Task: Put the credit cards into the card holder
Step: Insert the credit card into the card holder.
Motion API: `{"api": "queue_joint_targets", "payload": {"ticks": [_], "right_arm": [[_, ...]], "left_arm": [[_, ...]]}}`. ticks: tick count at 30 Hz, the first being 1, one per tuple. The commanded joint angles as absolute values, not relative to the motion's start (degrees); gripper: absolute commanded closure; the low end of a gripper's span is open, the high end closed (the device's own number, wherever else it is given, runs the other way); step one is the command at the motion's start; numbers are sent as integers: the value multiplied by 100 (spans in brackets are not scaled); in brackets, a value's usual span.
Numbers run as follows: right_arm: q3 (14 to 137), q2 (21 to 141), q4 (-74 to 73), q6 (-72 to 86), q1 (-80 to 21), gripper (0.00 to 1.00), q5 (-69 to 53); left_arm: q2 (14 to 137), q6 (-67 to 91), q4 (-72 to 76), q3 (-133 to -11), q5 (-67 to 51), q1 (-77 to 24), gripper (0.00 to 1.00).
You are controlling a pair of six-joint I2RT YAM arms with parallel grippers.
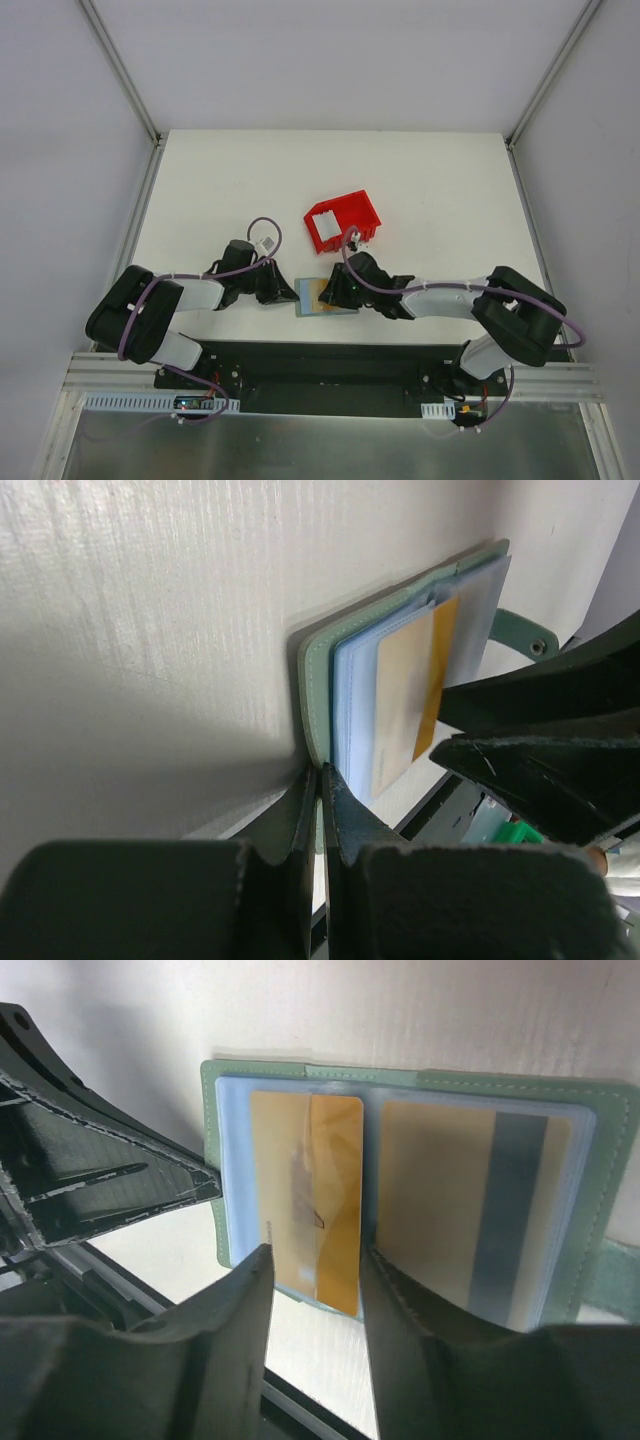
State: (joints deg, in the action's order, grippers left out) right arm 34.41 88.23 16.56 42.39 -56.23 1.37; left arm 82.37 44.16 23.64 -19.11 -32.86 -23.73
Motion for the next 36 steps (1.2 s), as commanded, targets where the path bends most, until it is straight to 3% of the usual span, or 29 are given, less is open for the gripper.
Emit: {"api": "queue_joint_targets", "payload": {"ticks": [1,3,15,36], "right_arm": [[3884,8464,28,3482,-5686,53,869],[4095,8472,-421,3305,-5687,49,1028],[4684,9254,-132,3024,-5757,49,317],[5256,9686,326,2804,-5950,67,-238]], "left_arm": [[8385,4201,1942,-1898,-2900,-2443,100],[8385,4184,1934,-1890,-2927,-2443,100],[8341,4157,1942,-1898,-2953,-2443,100],[8350,4166,2013,-1863,-2988,-2443,100]]}}
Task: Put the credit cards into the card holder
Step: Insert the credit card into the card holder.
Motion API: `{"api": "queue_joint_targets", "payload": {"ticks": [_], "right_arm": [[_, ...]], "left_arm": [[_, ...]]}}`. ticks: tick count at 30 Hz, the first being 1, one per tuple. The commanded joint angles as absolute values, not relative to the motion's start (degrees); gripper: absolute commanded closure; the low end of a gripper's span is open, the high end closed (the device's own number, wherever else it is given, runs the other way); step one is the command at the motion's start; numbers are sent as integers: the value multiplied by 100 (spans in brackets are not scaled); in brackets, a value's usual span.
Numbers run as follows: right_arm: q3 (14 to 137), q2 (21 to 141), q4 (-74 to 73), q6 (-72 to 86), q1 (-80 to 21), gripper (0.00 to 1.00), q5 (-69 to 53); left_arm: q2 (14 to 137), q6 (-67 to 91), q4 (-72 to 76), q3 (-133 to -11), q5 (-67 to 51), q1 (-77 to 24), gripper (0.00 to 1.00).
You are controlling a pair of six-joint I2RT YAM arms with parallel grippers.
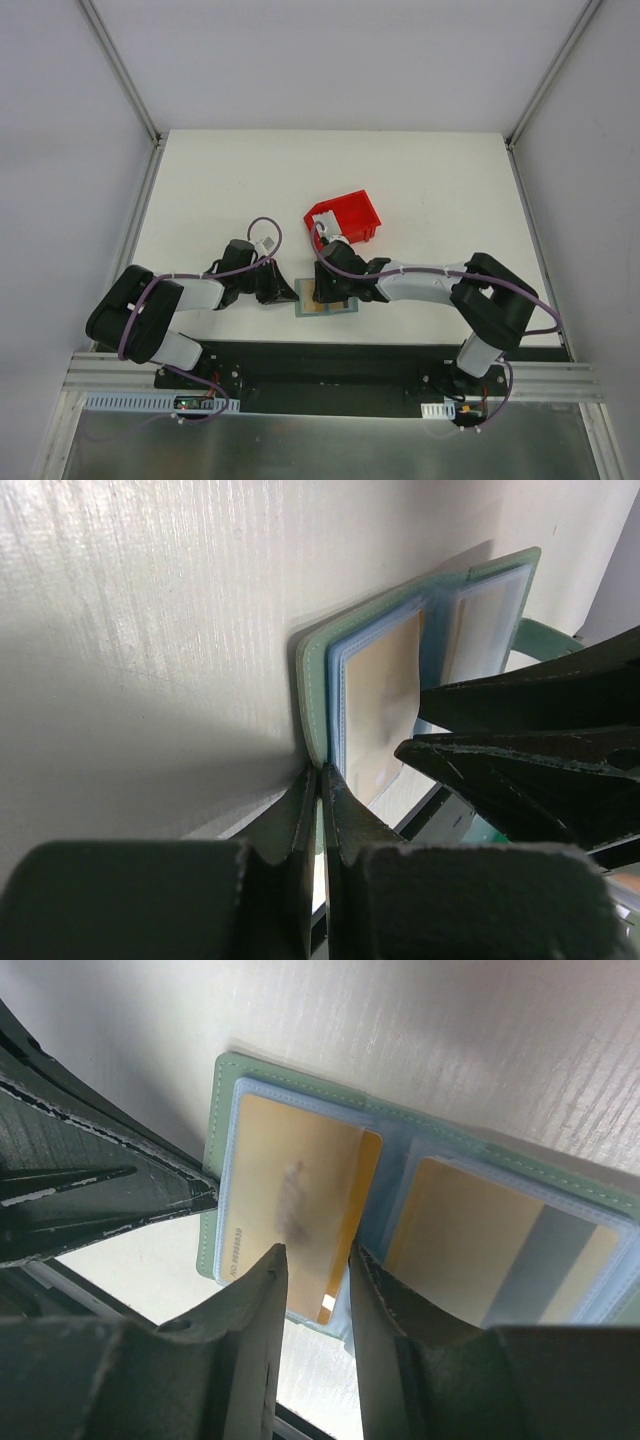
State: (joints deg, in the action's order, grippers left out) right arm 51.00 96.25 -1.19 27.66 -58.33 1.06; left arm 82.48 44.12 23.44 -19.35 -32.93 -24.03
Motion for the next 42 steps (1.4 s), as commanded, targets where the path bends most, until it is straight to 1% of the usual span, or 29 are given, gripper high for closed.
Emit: {"api": "queue_joint_targets", "payload": {"ticks": [1,3,5,8,12,18,19,22,28,35,39,41,42], "right_arm": [[5273,9668,169,2786,-5933,68,-133],[5256,9563,26,2707,-5933,68,191],[5195,9414,-165,2681,-5941,61,386],[5150,9177,-281,2611,-5933,59,553],[5334,9167,-474,2496,-5941,59,519],[5642,9316,-711,2364,-6099,57,624],[5695,9351,-764,2338,-6134,55,659],[5897,9492,-949,2242,-6284,47,791],[6143,9782,-1019,2232,-6460,39,861],[6424,10124,-1467,2189,-6592,35,1212],[6521,10213,-1634,2180,-6627,35,1370],[6539,10195,-1696,2153,-6636,37,1450],[6539,10169,-1696,2136,-6627,39,1468]], "left_arm": [[8341,4175,2021,-1863,-2988,-2443,100],[8323,4157,2013,-1863,-2997,-2443,100],[8297,4157,2013,-1855,-2997,-2443,100],[8218,4148,1995,-1837,-2971,-2443,100],[8086,4148,1925,-1837,-3006,-2443,100],[7814,4148,1811,-1872,-3050,-2443,100],[7753,4157,1811,-1872,-3059,-2443,100],[7594,4166,1767,-1890,-3120,-2443,100],[7216,4245,1740,-1863,-3173,-2443,100],[6987,4333,1714,-1819,-3173,-2443,100],[6970,4315,1714,-1819,-3190,-2452,100],[6952,4315,1705,-1811,-3190,-2443,100],[6943,4315,1705,-1802,-3182,-2452,100]]}}
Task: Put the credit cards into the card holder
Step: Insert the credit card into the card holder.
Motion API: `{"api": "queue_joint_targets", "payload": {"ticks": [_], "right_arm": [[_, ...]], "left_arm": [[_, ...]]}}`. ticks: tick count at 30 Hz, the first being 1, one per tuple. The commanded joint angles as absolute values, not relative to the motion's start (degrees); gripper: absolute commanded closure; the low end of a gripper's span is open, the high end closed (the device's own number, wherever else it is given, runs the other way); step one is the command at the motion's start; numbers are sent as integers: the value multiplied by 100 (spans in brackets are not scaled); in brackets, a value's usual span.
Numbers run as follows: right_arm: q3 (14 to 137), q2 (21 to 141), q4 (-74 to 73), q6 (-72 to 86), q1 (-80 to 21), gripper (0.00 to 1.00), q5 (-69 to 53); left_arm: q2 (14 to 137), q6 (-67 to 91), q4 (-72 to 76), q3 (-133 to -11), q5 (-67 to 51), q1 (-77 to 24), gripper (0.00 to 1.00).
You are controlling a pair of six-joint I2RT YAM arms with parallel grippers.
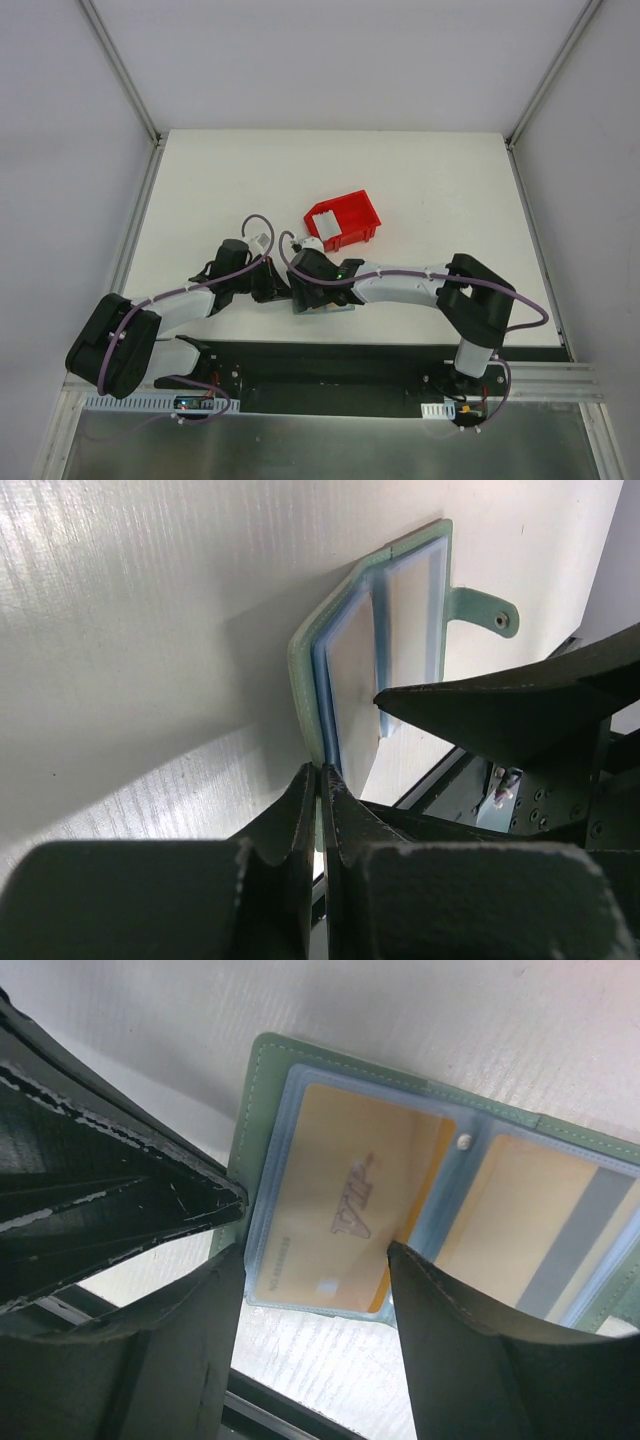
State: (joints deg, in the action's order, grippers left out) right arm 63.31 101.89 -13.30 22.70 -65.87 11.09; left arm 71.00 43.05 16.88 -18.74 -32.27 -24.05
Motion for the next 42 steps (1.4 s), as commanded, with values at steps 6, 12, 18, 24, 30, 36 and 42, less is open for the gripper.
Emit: {"api": "queue_joint_targets", "payload": {"ticks": [6,12,18,24,30,36,42], "right_arm": [[6407,9906,-1714,2136,-6618,52,1556],[6363,9721,-1898,2074,-6627,56,1802],[6459,9685,-2265,2048,-6627,56,2108],[6609,9782,-2698,2118,-6627,54,2513],[6679,9817,-2865,2232,-6618,50,2767],[6785,9862,-3085,2329,-6609,49,2997],[6750,9659,-3032,2312,-6609,48,3120]], "left_arm": [[7005,4271,1679,-1793,-3129,-2443,100],[7093,4210,1670,-1819,-3129,-2443,100],[7146,4166,1635,-1854,-3129,-2443,100],[7119,4157,1608,-1863,-3129,-2443,100],[7128,4149,1600,-1881,-3146,-2443,100],[7137,4122,1600,-1890,-3155,-2443,100],[7146,4113,1591,-1872,-3146,-2452,100]]}}
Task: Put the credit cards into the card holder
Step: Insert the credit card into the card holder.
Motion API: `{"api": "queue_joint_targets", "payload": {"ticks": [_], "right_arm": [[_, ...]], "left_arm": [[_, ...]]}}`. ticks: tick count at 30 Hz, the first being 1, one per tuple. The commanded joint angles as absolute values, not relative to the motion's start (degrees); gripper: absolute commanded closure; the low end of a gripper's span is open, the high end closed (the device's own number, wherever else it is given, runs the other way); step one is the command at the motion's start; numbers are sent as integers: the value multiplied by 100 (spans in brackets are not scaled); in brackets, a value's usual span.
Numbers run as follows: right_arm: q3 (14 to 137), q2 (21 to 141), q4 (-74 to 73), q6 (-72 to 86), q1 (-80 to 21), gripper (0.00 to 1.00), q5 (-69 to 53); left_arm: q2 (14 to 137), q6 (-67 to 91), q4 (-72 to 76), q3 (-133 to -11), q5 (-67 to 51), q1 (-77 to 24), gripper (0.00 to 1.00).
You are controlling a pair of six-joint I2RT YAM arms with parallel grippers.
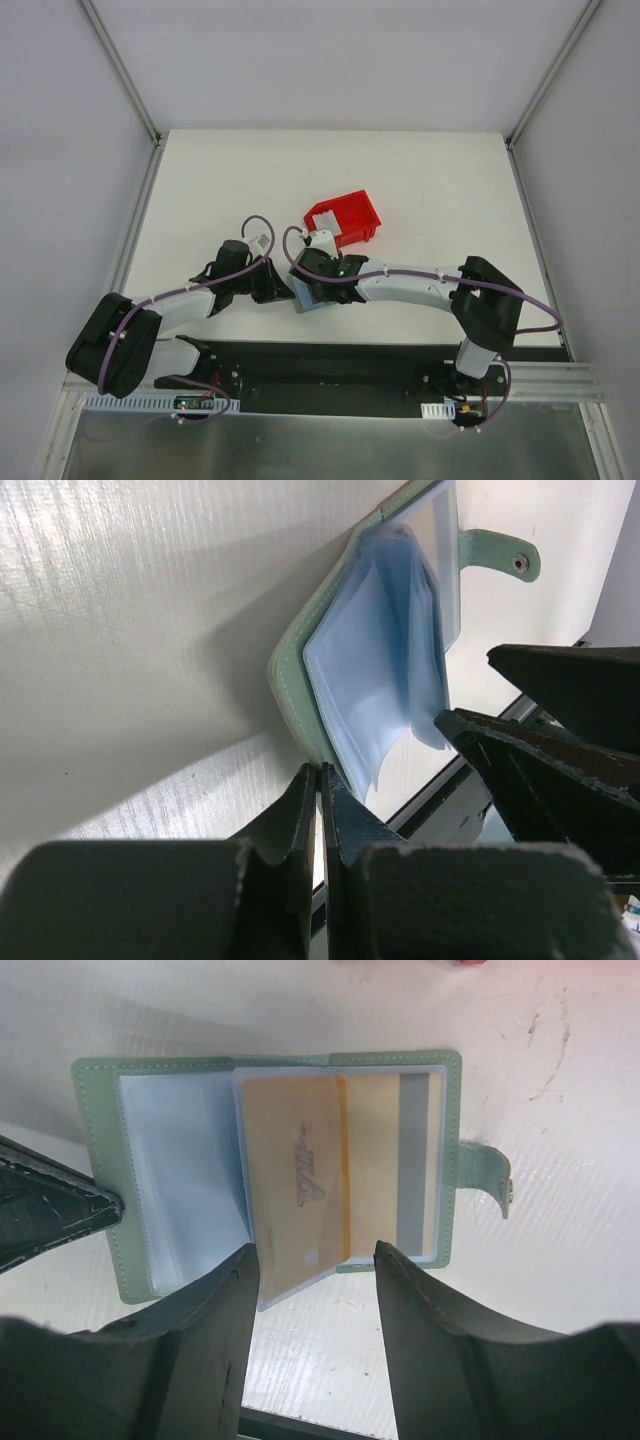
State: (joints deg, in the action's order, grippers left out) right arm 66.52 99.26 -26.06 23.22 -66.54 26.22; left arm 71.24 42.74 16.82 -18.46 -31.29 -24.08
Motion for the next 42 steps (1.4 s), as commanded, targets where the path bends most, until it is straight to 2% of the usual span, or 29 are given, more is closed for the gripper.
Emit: {"api": "queue_joint_targets", "payload": {"ticks": [1,15,23,27,32,37,42], "right_arm": [[6785,9685,-3032,2277,-6609,48,3103],[6741,9519,-3261,2426,-6618,53,3506],[6829,9536,-3129,2329,-6644,58,3112],[6812,9624,-3137,2268,-6592,58,3155],[6785,9817,-2875,2005,-6565,57,2577],[6715,9958,-2778,2153,-6452,52,2312],[6066,9703,-2076,2355,-6048,49,1645]], "left_arm": [[7146,4105,1591,-1872,-3138,-2443,100],[7242,4052,1547,-1916,-3129,-2443,100],[7242,4052,1529,-1942,-3138,-2443,100],[7286,4034,1529,-1960,-3138,-2443,100],[7347,4017,1547,-1969,-3146,-2443,100],[7409,3955,1538,-1977,-3138,-2443,100],[7550,3876,1520,-2039,-3138,-2443,100]]}}
